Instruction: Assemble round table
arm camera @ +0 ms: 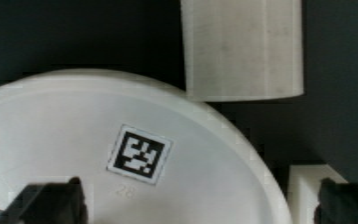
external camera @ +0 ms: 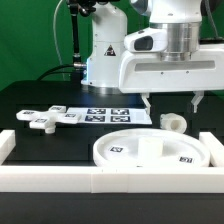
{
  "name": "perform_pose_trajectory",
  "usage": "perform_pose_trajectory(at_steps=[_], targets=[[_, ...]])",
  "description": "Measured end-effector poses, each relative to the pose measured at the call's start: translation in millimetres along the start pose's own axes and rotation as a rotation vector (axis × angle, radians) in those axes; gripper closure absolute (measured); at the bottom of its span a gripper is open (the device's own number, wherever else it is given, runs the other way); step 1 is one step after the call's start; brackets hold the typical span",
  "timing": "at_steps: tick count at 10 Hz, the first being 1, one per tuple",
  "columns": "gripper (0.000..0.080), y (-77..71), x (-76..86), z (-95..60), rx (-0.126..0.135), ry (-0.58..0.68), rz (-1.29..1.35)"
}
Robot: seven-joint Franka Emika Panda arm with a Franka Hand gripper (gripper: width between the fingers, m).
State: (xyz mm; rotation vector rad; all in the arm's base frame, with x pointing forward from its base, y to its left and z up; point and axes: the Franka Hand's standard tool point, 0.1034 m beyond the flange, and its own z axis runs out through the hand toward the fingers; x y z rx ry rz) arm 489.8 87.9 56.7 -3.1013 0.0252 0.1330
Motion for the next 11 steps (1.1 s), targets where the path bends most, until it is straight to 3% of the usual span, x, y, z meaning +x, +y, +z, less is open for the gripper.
perform_pose_trajectory(at_steps=[2, 3, 6, 8, 10, 11], targets=[[0.015, -4.2, -4.4, -0.1, -0.014, -0.178, 0.058], [0.015, -6.3, -7.0, 2.3, -0.006, -0.262, 0.077], [0.015, -4.3, -7.4, 4.8, -0.016, -0.431, 0.074], [0.015, -5.6, -17.4, 9.6, -0.031, -0.593, 0.068], [0.015, -10.3, -14.0, 17.5, -0.029, -0.721, 0.073], [0.015, -13.4, -20.1, 18.1, -0.027, -0.801, 0.068]])
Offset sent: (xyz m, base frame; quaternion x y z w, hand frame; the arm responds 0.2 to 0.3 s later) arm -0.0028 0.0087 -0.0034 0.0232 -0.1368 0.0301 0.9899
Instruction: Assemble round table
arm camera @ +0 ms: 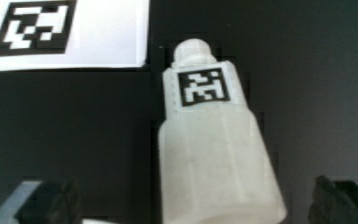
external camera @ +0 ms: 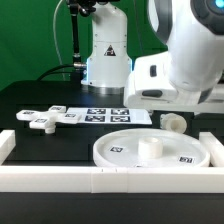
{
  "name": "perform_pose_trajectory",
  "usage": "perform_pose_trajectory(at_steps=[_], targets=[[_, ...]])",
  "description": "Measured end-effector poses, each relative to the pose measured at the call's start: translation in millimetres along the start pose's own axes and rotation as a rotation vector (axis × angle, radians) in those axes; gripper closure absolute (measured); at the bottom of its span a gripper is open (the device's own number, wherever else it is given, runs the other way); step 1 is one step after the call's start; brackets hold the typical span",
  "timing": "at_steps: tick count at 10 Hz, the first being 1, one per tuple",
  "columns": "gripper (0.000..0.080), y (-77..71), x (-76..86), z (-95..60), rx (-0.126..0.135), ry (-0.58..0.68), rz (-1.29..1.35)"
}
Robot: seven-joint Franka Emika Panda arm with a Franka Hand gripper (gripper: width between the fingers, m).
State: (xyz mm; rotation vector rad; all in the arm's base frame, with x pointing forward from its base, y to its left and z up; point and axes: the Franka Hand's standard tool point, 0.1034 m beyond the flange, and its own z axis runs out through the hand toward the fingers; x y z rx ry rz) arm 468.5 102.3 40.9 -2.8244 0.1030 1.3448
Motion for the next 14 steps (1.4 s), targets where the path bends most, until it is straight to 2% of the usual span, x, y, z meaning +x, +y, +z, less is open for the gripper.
perform_pose_trajectory(at_steps=[1, 3, 4, 9, 10, 11, 12, 13, 14], targets=[[0.015, -2.6, 1.8, 1.6, 0.011, -0.054, -0.004], [0.015, -0.8, 7.6, 8.3, 0.011, -0.094, -0.019], [0.015, -1.0, 13.1, 11.9, 0.012, -0.08, -0.018], [0.015, -8.0, 17.9, 30.2, 0.002, -0.065, -0.022], [0.019, -8.1, 17.8, 30.7, 0.001, -0.066, -0.024], [0.0327, -7.8, 17.8, 30.8, 0.002, -0.066, -0.025], [0.0327, -7.6, 17.9, 30.8, 0.002, -0.066, -0.026], [0.0393, -7.5, 17.9, 30.7, 0.002, -0.066, -0.03], [0.0393, -7.6, 17.8, 30.3, 0.002, -0.065, -0.039]])
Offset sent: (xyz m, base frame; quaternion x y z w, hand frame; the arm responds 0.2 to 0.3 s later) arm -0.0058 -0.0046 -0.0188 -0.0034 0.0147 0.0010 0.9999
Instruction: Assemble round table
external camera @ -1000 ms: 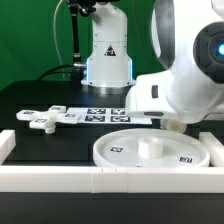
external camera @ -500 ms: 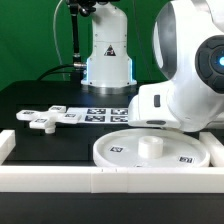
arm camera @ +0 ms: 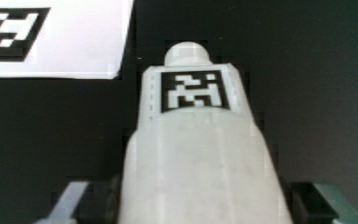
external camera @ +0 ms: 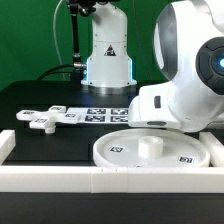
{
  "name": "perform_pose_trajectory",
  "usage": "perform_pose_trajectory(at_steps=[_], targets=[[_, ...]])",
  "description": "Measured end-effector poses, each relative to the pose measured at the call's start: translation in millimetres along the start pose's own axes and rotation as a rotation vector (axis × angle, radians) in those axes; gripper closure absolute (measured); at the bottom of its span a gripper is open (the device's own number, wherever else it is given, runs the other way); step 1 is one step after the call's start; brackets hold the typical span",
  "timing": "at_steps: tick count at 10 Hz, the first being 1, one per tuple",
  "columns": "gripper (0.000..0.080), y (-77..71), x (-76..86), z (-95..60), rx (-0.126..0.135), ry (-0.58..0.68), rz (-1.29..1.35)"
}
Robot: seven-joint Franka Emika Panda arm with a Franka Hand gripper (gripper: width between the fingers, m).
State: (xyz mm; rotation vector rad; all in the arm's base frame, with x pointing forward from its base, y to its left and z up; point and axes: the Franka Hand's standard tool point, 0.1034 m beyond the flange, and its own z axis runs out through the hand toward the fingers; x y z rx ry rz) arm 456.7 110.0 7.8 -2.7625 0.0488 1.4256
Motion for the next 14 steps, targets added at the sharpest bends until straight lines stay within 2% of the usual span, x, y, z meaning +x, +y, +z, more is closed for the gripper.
perform_pose_trajectory(at_steps=[2, 6, 7, 11, 12, 14], targets=[[0.0393, 1.9, -7.7, -10.5, 0.001, 0.002, -0.022], [0.0393, 21.4, -39.0, -53.3, 0.019, -0.003, -0.113], [0.0392, 23.6, -40.2, -63.7, 0.022, 0.007, -0.133], [0.0392, 22.1, -29.0, -68.8, 0.025, 0.067, -0.154], [0.0392, 24.3, -22.1, -83.5, 0.029, 0.157, -0.194], [0.0392, 31.2, -33.5, -106.9, 0.028, 0.26, -0.235]])
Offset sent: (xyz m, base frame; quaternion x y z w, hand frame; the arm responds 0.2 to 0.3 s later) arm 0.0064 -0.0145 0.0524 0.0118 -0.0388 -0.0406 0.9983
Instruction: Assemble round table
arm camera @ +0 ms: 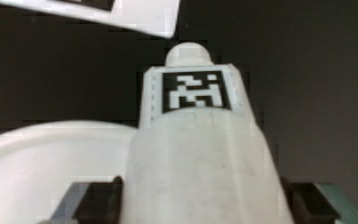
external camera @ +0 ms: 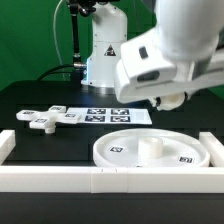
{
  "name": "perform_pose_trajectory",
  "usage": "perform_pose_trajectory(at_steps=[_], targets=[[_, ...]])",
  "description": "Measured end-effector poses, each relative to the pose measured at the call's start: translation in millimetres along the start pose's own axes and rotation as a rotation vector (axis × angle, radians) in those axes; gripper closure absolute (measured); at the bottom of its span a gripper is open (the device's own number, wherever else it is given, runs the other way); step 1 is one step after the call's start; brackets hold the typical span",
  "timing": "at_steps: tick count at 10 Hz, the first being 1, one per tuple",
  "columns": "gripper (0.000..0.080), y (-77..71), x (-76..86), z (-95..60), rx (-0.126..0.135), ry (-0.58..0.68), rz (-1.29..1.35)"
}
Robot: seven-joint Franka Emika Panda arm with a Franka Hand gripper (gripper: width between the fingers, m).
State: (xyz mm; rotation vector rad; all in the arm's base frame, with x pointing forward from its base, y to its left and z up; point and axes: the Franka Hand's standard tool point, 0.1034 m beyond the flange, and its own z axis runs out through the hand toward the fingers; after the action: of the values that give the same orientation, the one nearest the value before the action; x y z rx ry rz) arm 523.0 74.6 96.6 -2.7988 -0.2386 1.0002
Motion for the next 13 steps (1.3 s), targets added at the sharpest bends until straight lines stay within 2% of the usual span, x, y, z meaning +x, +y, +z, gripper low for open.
perform_pose_trajectory(at_steps=[1, 3, 6, 8, 9, 12, 13], targets=[[0.0392, 0.7, 7.7, -14.5, -0.013, 0.098, 0.001], [0.0392, 3.3, 11.1, -13.8, -0.036, 0.233, 0.007], [0.0392, 8.8, 18.2, -22.6, -0.079, 0.466, 0.005], [0.0392, 12.6, 17.0, -43.7, -0.128, 0.689, -0.014], [0.0392, 13.8, 11.6, -46.7, -0.14, 0.738, -0.018], [0.039, 22.6, 17.9, -49.8, -0.19, 0.984, -0.023], [0.039, 24.3, 17.0, -47.1, -0.198, 1.013, -0.022]])
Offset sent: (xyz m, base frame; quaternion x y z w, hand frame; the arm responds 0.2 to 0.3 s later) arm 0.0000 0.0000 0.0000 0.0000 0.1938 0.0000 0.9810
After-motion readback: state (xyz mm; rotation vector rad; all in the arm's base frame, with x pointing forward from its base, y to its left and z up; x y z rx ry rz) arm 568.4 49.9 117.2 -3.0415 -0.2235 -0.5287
